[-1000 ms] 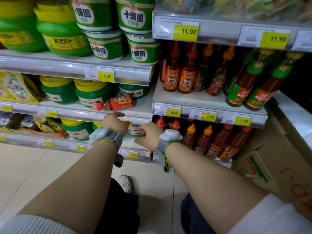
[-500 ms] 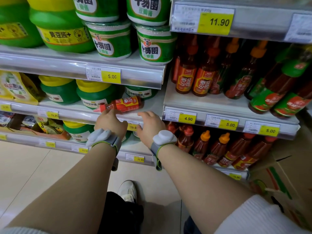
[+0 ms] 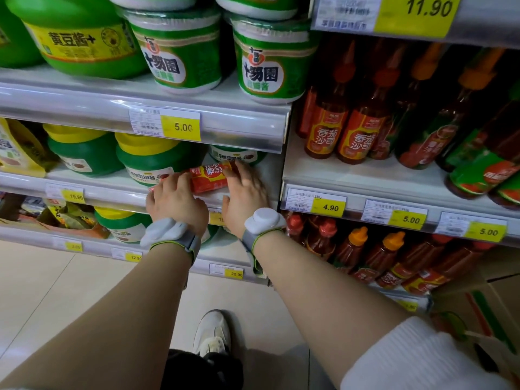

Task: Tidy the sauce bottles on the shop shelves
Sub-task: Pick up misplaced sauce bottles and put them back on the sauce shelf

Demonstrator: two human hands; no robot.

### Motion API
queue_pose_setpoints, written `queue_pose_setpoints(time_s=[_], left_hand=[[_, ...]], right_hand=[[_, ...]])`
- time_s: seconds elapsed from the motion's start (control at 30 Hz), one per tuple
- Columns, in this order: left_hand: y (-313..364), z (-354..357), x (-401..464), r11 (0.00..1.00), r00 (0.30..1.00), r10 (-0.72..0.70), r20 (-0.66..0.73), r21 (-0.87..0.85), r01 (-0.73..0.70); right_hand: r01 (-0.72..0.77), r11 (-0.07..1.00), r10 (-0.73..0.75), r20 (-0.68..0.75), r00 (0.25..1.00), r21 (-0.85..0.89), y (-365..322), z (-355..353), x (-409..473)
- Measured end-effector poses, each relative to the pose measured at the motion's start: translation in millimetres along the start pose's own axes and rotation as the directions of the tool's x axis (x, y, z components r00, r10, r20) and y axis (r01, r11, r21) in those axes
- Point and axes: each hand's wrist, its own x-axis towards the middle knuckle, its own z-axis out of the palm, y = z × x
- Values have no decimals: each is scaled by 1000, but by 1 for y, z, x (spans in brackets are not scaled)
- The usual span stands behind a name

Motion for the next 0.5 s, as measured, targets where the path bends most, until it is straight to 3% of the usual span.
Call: queue_pose_setpoints(time_s=[0.27,0.5], left_hand=[[4,11,5,999,999,-45,25,21,45],[7,7,7,998,998,-17,57,64,13]], right_hand=[[63,997,-62,42,997,-36,0,12,15],[-23,997,18,-65,998,-77,-6,8,17]])
